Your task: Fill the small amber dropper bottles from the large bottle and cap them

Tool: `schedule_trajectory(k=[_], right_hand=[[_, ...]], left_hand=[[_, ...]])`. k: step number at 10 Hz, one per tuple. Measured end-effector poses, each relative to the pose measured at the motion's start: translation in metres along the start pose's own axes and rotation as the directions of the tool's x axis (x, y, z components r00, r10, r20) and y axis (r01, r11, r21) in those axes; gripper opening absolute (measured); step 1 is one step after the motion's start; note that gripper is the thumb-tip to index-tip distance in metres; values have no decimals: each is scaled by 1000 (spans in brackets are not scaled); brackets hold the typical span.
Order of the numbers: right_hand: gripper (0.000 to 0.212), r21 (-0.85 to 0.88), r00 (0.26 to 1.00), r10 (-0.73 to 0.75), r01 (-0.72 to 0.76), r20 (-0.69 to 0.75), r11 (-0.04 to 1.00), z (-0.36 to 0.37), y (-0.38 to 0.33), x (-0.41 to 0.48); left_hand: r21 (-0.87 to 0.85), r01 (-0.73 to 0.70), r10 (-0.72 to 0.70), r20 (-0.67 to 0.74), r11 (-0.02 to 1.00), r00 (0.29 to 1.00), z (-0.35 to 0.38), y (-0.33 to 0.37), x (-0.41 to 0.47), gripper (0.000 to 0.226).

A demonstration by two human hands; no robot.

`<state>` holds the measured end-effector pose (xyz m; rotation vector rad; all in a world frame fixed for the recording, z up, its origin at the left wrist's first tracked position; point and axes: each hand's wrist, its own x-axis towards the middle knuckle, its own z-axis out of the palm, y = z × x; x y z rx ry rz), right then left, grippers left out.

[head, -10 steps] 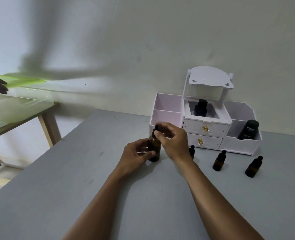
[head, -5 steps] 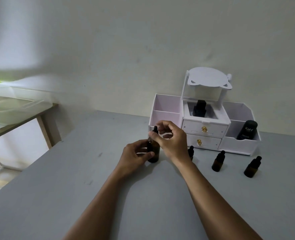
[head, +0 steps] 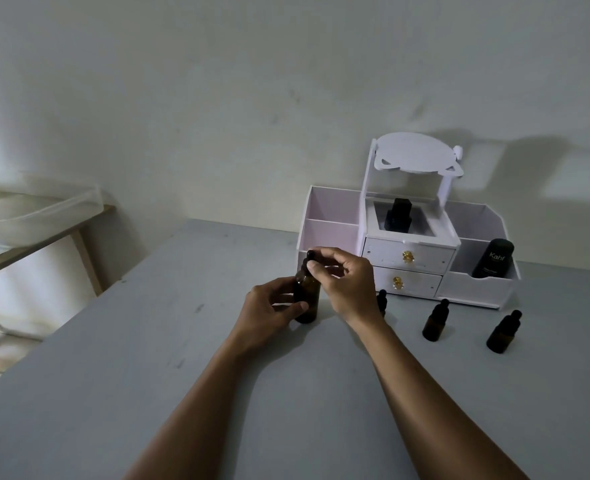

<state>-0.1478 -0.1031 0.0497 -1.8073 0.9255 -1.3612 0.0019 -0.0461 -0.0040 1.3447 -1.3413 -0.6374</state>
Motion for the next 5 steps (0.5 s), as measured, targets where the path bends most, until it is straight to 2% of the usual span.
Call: schedule_trajectory(k=[3, 4, 5], right_hand=[[15, -36, 996, -79, 78, -41, 996, 4, 2, -5], [21, -49, 994, -100, 98, -40, 994, 2, 2, -1], [22, -91, 970, -209, 199, -124, 976, 2, 8, -21]], left_hand=[[1, -11, 11, -8, 1000, 1000, 1, 1, -1, 46], [19, -17, 17, -19, 1000, 1000, 0, 3, -1, 49], [0, 16, -16, -32, 1000, 999, 1, 2, -6, 58]])
